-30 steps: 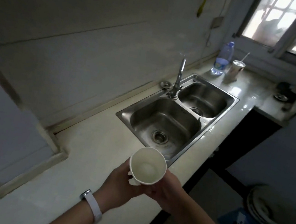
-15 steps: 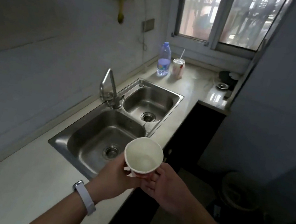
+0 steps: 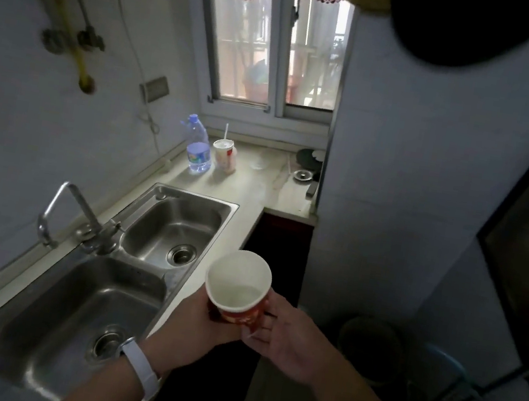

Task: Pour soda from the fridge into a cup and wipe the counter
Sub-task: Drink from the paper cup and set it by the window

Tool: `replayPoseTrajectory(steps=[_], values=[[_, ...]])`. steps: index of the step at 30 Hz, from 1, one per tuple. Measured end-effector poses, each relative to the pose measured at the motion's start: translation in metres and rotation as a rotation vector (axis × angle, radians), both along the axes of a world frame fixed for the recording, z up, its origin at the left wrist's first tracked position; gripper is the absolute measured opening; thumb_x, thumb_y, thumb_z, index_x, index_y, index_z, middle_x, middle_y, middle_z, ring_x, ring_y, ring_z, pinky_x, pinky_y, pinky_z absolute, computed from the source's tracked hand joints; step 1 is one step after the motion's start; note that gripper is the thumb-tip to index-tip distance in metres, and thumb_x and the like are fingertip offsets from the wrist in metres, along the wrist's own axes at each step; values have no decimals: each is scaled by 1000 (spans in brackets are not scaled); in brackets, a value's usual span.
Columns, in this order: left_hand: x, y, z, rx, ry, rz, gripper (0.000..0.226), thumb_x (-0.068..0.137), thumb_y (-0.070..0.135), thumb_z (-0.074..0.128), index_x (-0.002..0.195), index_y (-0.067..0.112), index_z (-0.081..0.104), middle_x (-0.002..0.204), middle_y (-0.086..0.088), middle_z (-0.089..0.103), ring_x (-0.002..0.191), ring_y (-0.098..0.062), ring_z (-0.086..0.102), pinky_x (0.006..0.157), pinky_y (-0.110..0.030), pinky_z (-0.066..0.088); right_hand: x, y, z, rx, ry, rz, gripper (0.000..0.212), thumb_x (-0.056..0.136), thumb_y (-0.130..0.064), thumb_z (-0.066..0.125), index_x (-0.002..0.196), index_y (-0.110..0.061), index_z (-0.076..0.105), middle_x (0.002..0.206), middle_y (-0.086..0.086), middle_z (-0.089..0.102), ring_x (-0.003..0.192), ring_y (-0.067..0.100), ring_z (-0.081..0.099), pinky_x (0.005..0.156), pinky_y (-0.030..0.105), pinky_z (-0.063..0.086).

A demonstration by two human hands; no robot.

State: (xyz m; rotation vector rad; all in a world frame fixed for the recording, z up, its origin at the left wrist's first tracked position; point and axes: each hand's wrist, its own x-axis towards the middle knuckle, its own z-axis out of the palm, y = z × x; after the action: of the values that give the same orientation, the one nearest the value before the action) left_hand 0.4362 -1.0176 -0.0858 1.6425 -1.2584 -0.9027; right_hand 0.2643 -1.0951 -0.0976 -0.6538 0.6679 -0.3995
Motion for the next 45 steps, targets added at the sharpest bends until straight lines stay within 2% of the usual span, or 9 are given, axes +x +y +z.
replayPoseTrajectory(steps=[5, 12, 17, 21, 24, 28, 32, 38, 45], values=[[-10, -48, 4, -3, -19, -49, 64, 61, 6, 90, 117, 19, 61, 101, 12, 74, 94, 1, 67, 76, -10, 49, -13, -36, 0, 2, 6, -64, 52, 95, -47, 51, 128, -8, 59, 105, 14, 70, 83, 20, 69, 93, 38, 50], [7, -132, -11, 37, 25, -108, 76, 54, 29, 93, 122, 29, 59, 109, 9, 73, 101, -7, 68, 90, -32, 55, -1, -111, -14, 8, 55, -103, 66, 82, -53, 58, 128, -4, 58, 110, 16, 70, 86, 21, 69, 85, 36, 54], [38, -213, -26, 42, 84, -98, 80, 46, 37, 92, 118, 32, 59, 107, 13, 73, 100, -5, 68, 91, -31, 54, 31, -191, -21, 4, 132, -108, 62, 86, -51, 56, 126, -4, 61, 117, 18, 69, 94, 23, 67, 83, 33, 56], [74, -278, -31, 45, 99, -89, 81, 46, 37, 91, 120, 33, 58, 105, 18, 72, 97, 0, 67, 86, -25, 54, 69, -259, -20, 14, 142, -106, 64, 83, -50, 59, 125, -2, 61, 112, 17, 69, 94, 24, 66, 85, 34, 54], [103, -322, -29, 48, 125, -43, 79, 43, 35, 92, 115, 32, 60, 101, 13, 73, 94, -6, 69, 85, -32, 57, 98, -303, -16, 9, 123, -83, 59, 85, -49, 59, 121, -1, 63, 105, 15, 70, 87, 22, 68, 86, 35, 53], [137, -369, -16, 16, 123, -4, 75, 49, 20, 93, 116, 25, 60, 99, 5, 74, 94, -12, 68, 72, -14, 52, 137, -353, -3, -37, 71, -58, 58, 78, -48, 67, 114, -3, 67, 100, 14, 68, 80, 19, 66, 85, 33, 51], [168, -397, 0, -33, 112, 25, 79, 47, 28, 91, 119, 25, 59, 102, 2, 74, 94, -13, 68, 75, -23, 56, 171, -391, 8, -59, 54, -6, 67, 77, -49, 67, 125, -3, 63, 110, 17, 66, 89, 22, 65, 88, 34, 51], [217, -423, 5, -36, 71, 131, 78, 47, 34, 91, 118, 30, 59, 103, 4, 73, 97, -10, 68, 81, -33, 60, 228, -435, 14, -94, 63, 92, 68, 86, -49, 58, 133, -1, 54, 112, 18, 65, 86, 22, 65, 88, 34, 50], [257, -454, -6, 18, 27, 282, 66, 57, 16, 94, 113, 29, 61, 100, 6, 72, 90, -3, 68, 82, -29, 58, 284, -488, -13, -27, 22, 229, 73, 81, -49, 63, 131, 2, 53, 109, 19, 67, 84, 23, 69, 80, 34, 54]])
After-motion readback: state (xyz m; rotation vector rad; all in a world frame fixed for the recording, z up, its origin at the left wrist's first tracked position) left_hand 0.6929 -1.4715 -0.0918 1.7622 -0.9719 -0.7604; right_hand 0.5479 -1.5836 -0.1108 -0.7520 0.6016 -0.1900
